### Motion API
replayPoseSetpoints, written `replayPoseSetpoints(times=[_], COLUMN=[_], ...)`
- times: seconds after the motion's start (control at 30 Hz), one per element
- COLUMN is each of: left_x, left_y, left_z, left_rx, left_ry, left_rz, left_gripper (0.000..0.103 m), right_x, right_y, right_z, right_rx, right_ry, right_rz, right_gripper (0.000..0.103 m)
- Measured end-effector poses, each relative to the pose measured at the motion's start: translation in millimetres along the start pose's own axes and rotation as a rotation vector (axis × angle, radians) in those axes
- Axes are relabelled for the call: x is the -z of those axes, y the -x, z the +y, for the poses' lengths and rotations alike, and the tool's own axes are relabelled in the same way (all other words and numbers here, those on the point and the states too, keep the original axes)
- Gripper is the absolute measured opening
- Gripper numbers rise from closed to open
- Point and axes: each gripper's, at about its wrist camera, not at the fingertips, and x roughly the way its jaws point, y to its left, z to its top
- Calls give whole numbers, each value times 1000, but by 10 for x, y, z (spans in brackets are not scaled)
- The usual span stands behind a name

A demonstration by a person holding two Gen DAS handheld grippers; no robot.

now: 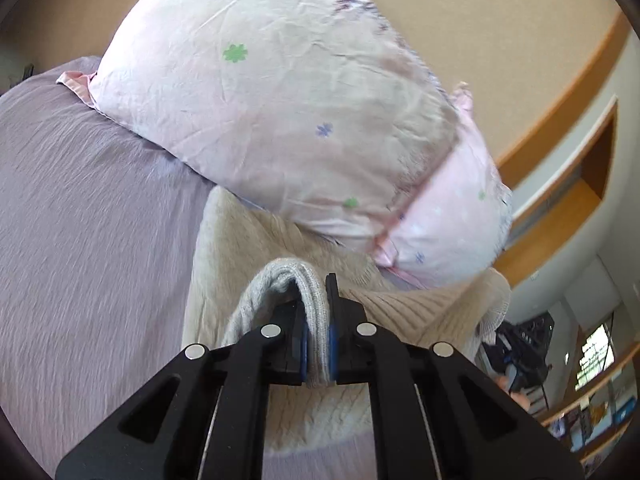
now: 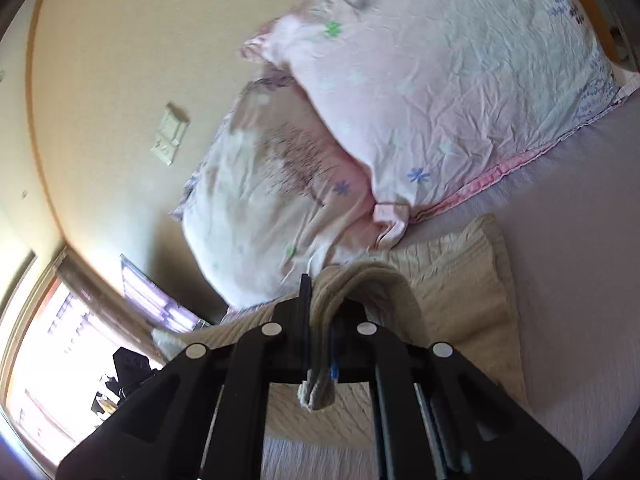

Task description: Fold small clothes

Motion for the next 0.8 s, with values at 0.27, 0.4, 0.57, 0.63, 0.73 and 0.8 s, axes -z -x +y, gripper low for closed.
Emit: replayPoseSetpoints(times=[0.27, 0.4, 0.57, 0.63, 0.73, 0.8], left_x=[-278, -259, -183, -108, -14, 35], left_y=[-921, -537, -345, -436, -486, -586], left_z=[296, 246, 444, 583, 652, 687], left_rx=[-175, -198, -222, -229, -174, -106], left_ry=[90, 29, -9, 23, 46, 107], left_rz=[106, 51, 106, 176, 191, 245], left_gripper=[14, 88, 83, 71, 60, 39], right_x=[-183, -132, -15, -19, 23, 15], right_y=[-740, -398, -290, -335, -341, -348], right_z=[-476, -295, -277, -276, -204, -176], right_rx=[396, 417, 251, 238, 243, 229], right_ry=[-121, -34, -20, -24, 5, 16], right_rz=[-10, -137, -148, -113, -108, -106], right_gripper=[57, 96, 101, 101, 101, 101])
